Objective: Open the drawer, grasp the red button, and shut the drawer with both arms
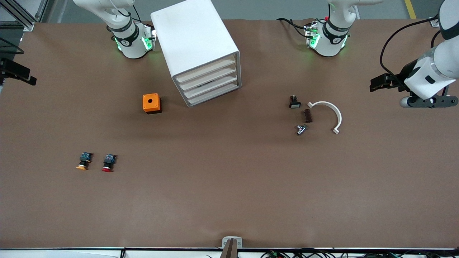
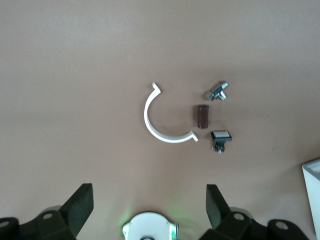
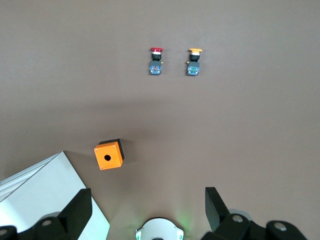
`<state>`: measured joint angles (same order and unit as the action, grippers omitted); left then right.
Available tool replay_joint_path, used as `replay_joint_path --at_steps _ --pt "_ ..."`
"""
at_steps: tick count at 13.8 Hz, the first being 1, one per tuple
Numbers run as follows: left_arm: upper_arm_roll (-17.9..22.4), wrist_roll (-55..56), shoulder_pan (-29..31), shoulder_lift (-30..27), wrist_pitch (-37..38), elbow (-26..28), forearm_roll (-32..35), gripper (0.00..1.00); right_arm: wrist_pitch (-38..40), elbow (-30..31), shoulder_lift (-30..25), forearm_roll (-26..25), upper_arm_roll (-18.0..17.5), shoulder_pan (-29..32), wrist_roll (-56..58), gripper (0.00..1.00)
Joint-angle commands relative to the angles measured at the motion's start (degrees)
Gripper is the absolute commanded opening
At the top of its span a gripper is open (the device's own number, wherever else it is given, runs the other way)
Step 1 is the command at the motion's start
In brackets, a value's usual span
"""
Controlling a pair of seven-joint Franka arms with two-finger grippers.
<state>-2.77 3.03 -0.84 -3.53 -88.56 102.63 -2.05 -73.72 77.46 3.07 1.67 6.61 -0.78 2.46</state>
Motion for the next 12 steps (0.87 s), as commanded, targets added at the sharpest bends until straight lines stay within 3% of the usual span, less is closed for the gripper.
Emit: replay_joint_path --at_steps 1,3,7,12 --pt "0.74 -1.01 -0.66 -3.67 -4.06 3.99 0.99 1.00 -7.46 12.75 -9.02 0.09 -0.72 0.61 -0.71 1.00" --pt "0.74 -1.01 -0.48 -3.24 -4.95 1.27 0.99 1.00 -11.70 19.20 -13.78 0.09 -0.81 0.52 -0.70 1.00" --pt "0.31 0.04 -0.75 -1.39 -4.34 -6.29 0.99 0.99 -11.01 17.20 -13.53 -0.08 -0.72 0.78 -0.35 1.00" --pt "0.13 0.39 -0.66 -1.83 -4.07 -7.35 0.73 1.00 -10.13 15.53 -13.18 -0.35 -0.55 0.61 1.92 1.00"
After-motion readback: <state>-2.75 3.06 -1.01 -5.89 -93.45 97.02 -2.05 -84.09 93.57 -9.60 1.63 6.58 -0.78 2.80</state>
